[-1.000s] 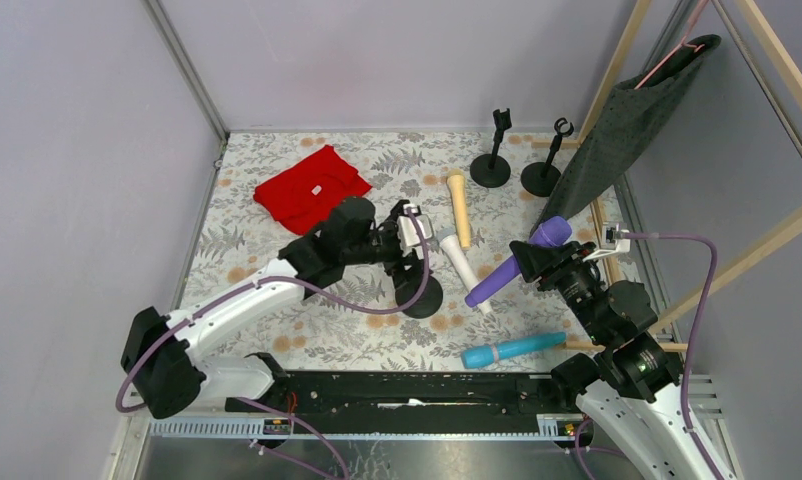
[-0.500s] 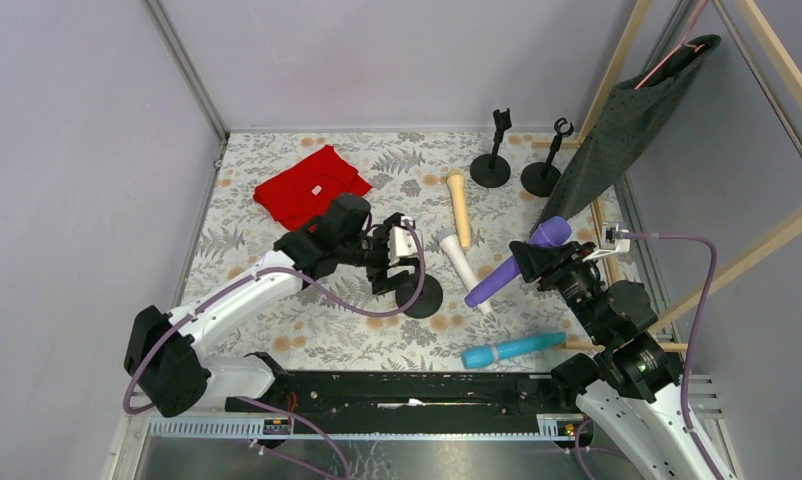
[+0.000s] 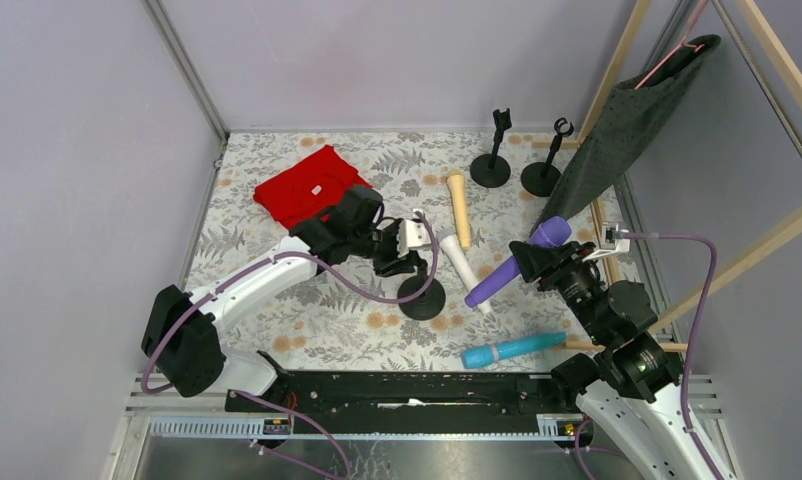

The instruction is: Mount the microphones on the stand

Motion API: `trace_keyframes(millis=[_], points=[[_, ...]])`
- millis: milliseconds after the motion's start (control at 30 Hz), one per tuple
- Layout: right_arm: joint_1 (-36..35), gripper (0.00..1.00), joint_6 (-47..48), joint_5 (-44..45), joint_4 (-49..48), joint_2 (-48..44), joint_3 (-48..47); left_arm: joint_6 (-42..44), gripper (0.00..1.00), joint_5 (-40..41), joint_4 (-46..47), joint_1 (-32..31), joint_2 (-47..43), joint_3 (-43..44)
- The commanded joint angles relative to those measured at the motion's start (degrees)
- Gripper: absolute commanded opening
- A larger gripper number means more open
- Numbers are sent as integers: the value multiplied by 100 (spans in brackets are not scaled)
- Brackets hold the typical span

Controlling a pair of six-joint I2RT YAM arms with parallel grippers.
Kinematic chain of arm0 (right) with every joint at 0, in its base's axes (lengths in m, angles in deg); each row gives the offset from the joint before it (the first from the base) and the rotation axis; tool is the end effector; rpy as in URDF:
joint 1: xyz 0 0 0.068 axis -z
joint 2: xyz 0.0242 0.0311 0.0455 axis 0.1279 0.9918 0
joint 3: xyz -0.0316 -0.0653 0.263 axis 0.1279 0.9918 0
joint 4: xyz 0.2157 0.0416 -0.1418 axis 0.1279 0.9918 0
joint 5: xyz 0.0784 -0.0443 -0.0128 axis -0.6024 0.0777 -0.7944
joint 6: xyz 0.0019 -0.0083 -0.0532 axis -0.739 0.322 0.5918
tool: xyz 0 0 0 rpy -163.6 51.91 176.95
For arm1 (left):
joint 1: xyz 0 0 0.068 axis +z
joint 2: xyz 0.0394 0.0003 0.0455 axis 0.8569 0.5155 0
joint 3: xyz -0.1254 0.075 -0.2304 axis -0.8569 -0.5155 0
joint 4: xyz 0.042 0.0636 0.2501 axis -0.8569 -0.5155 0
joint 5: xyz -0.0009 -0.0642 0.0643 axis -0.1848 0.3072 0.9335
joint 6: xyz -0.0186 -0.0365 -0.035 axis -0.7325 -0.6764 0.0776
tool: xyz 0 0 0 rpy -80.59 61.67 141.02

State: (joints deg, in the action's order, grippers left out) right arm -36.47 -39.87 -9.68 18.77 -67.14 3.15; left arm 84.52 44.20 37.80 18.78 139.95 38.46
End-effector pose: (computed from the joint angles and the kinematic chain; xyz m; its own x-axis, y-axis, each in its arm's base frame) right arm 0.0850 0.0451 0.3347 -0.1685 0.5963 -0.7849 -0.4191 0.6774 0.6046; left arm 0.2153 -0.2075 0.2849 0.0786 0.5761 -0.8136 0.9902 0.0491 0.1304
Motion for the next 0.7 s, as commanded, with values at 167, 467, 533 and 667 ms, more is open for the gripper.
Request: trace_keyframes(millis=[167, 467, 533, 667], points=[[21, 0, 6, -153, -360, 49, -52, -995, 30, -429, 605, 2, -284, 252], [21, 0, -30, -180, -514, 138, 46, -1928, 27, 705, 2673, -727, -867, -961], [22, 0, -35, -196, -521, 152, 45, -1808, 28, 1087, 3017, -1039, -1023, -1253], [13, 0, -32, -190, -522, 137, 84, -1623, 29, 1622, 3717, -1383, -1290, -1793]])
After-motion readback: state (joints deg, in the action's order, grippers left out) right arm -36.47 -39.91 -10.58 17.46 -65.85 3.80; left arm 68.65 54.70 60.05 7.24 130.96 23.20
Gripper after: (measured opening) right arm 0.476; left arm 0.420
